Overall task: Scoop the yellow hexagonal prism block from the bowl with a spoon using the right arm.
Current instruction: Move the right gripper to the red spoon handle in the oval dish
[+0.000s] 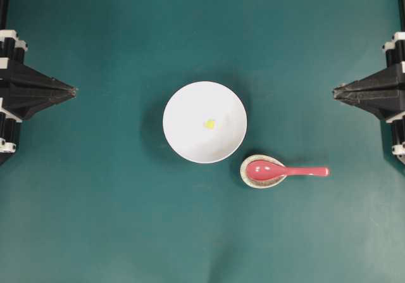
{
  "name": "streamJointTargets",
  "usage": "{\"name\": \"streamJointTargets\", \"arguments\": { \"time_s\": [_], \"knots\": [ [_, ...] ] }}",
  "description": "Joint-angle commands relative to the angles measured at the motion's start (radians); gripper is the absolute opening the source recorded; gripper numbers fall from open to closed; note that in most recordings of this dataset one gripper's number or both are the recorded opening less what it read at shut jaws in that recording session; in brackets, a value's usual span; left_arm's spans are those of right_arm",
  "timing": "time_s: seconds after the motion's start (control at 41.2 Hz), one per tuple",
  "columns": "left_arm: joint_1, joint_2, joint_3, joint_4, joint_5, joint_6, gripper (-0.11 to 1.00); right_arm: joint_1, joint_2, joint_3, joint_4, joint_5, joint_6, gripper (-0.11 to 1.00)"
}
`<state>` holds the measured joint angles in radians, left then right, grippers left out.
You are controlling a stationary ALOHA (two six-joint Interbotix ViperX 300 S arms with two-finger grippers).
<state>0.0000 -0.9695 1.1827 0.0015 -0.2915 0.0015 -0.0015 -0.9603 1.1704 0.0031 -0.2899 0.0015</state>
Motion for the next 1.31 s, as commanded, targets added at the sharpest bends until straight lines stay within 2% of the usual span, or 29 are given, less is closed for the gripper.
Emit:
{"name": "streamJointTargets", "arguments": {
  "time_s": [0.0, 0.024, 0.048, 0.121, 0.242, 0.461, 0.533, 0.727, 0.848, 0.97, 1.285],
  "knots": [
    [0.000, 0.009, -0.018, 0.003, 0.061, -0.009, 0.00, -0.005, 0.009, -0.009, 0.000, 0.000, 0.002, -0.01],
    [0.002, -0.002, -0.020, 0.005, 0.083, -0.009, 0.00, -0.005, 0.029, -0.018, 0.005, 0.058, 0.008, -0.01],
    [0.000, -0.003, -0.020, 0.005, 0.083, -0.009, 0.06, -0.005, 0.032, -0.018, 0.006, 0.069, 0.009, 0.00],
    [0.000, -0.008, -0.021, 0.008, 0.083, -0.009, 0.01, -0.005, 0.051, -0.020, 0.020, 0.095, 0.020, 0.00],
    [0.000, -0.006, -0.020, 0.009, 0.086, -0.008, 0.01, -0.005, 0.077, -0.015, 0.043, 0.098, 0.040, 0.00],
    [0.000, 0.002, -0.018, 0.009, 0.091, -0.008, 0.01, -0.005, 0.155, -0.006, 0.044, 0.101, 0.089, 0.02],
    [0.000, 0.002, -0.018, 0.009, 0.092, -0.008, 0.01, -0.005, 0.184, -0.005, 0.044, 0.100, 0.103, 0.08],
    [0.002, 0.002, -0.018, 0.009, 0.098, -0.008, 0.01, 0.009, 0.267, -0.005, 0.044, 0.086, 0.115, 0.36],
    [0.000, 0.002, -0.018, 0.009, 0.103, -0.008, 0.01, 0.025, 0.319, -0.008, 0.044, 0.069, 0.118, 0.46],
    [0.000, 0.002, -0.018, 0.009, 0.114, -0.008, 0.01, 0.040, 0.365, -0.009, 0.054, 0.051, 0.118, 0.46],
    [0.000, 0.002, -0.018, 0.009, 0.126, -0.009, 0.01, 0.118, 0.495, 0.020, 0.126, -0.038, 0.120, 0.46]
  ]
}}
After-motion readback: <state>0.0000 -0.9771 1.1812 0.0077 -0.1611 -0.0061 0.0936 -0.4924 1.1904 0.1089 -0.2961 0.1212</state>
